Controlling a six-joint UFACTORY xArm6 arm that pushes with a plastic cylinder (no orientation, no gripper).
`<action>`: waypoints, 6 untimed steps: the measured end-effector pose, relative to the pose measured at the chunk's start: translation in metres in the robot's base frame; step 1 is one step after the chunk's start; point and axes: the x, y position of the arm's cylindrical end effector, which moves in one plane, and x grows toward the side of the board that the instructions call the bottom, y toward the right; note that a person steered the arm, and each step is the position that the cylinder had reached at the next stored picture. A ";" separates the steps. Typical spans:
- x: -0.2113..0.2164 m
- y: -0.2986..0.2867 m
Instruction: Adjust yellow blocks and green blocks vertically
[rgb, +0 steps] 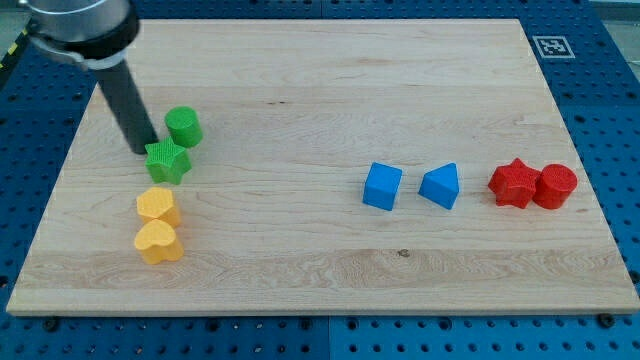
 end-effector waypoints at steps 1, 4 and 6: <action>0.000 -0.023; 0.001 -0.021; 0.011 -0.004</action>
